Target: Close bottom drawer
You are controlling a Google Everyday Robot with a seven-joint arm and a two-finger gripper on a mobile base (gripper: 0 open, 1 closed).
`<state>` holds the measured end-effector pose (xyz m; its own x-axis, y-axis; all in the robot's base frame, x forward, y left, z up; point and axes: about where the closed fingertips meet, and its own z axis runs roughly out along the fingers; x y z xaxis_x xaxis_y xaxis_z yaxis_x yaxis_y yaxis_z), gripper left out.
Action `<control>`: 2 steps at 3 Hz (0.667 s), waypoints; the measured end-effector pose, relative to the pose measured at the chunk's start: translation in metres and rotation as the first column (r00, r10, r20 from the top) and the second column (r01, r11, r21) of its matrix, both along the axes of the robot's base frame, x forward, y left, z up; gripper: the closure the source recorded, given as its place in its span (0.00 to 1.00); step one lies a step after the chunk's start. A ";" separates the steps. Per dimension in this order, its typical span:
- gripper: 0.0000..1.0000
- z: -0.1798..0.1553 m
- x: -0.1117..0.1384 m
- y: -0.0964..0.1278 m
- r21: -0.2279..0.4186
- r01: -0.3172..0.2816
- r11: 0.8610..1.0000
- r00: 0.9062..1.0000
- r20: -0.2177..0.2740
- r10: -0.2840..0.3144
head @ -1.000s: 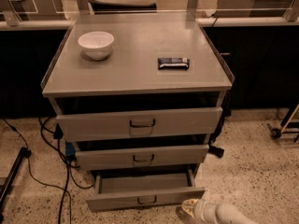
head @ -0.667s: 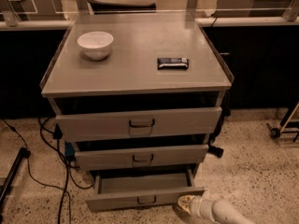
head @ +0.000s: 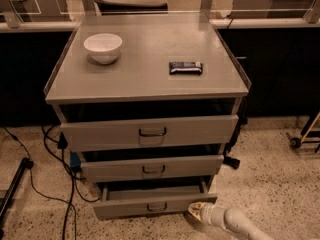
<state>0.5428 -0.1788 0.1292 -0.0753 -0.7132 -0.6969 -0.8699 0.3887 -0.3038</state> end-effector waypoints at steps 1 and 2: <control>1.00 -0.006 0.023 0.000 -0.001 0.002 1.000 1.000 0.018 -0.002; 1.00 -0.009 0.043 0.003 -0.005 -0.001 1.000 0.999 0.033 0.001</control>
Offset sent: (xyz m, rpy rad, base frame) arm 0.0608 -0.0012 -0.0103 -0.0124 -0.0480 -0.0050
